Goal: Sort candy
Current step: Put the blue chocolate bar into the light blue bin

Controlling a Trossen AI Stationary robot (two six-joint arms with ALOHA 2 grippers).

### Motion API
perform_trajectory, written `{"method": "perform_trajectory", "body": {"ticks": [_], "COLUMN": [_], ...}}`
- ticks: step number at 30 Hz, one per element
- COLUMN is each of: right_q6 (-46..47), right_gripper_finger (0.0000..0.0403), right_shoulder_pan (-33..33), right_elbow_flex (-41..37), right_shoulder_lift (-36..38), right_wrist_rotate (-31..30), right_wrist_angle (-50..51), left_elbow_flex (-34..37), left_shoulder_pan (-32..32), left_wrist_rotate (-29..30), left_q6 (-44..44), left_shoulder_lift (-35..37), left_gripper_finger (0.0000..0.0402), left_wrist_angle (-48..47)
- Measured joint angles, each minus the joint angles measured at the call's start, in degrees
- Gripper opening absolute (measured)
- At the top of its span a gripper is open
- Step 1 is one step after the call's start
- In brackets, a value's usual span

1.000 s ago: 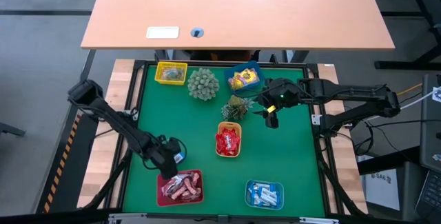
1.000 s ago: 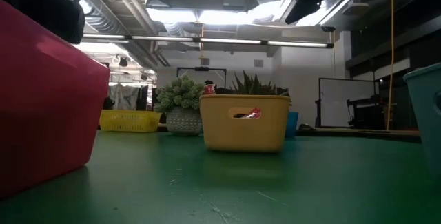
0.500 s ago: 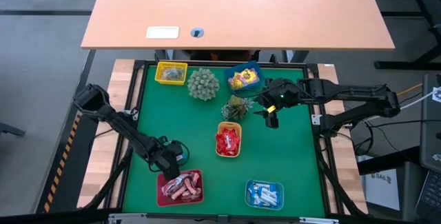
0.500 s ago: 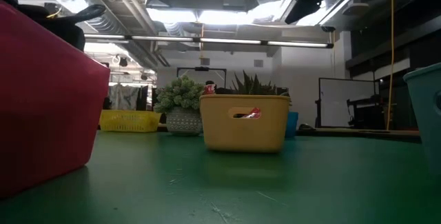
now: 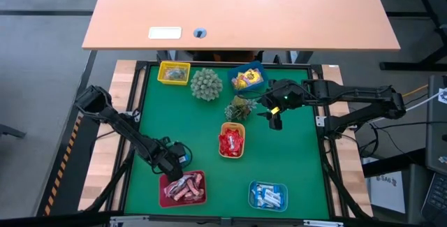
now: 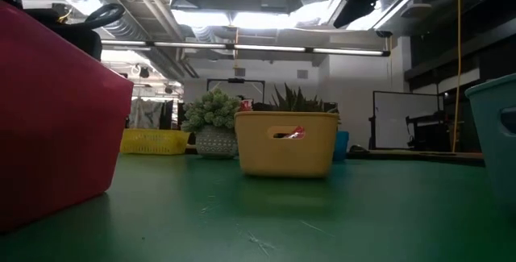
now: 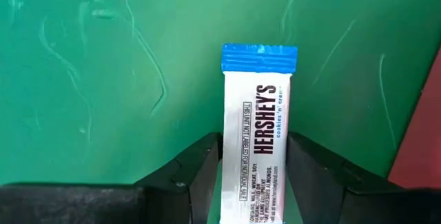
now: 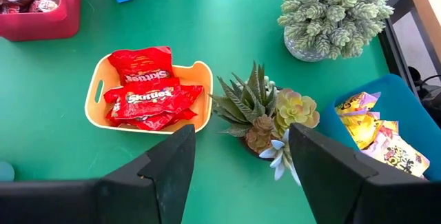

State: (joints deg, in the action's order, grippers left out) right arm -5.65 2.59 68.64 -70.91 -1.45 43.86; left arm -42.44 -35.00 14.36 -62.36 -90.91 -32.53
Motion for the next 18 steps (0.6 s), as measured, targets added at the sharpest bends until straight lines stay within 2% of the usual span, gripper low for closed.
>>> {"method": "perform_trajectory", "body": {"ticks": [5,14,18], "right_q6": [0.0,0.0,0.0], "right_gripper_finger": [0.0234,0.0234,0.0234], "right_shoulder_pan": [0.0,0.0,0.0], "right_elbow_flex": [0.0,0.0,0.0], "right_shoulder_lift": [0.0,0.0,0.0], "right_wrist_rotate": [0.01,0.0,0.02], "right_wrist_angle": [0.02,0.02,0.04], "left_elbow_flex": [0.04,0.09,0.15], "left_shoulder_pan": [0.11,0.22,0.66], "left_wrist_rotate": [-0.56,-1.04,-1.35], "left_q6": [0.01,2.23,2.62], "left_shoulder_lift": [-0.04,-0.04,-0.04], "left_gripper_finger": [0.0152,0.0101,0.0092], "left_wrist_angle": [0.15,0.56,2.01]}}
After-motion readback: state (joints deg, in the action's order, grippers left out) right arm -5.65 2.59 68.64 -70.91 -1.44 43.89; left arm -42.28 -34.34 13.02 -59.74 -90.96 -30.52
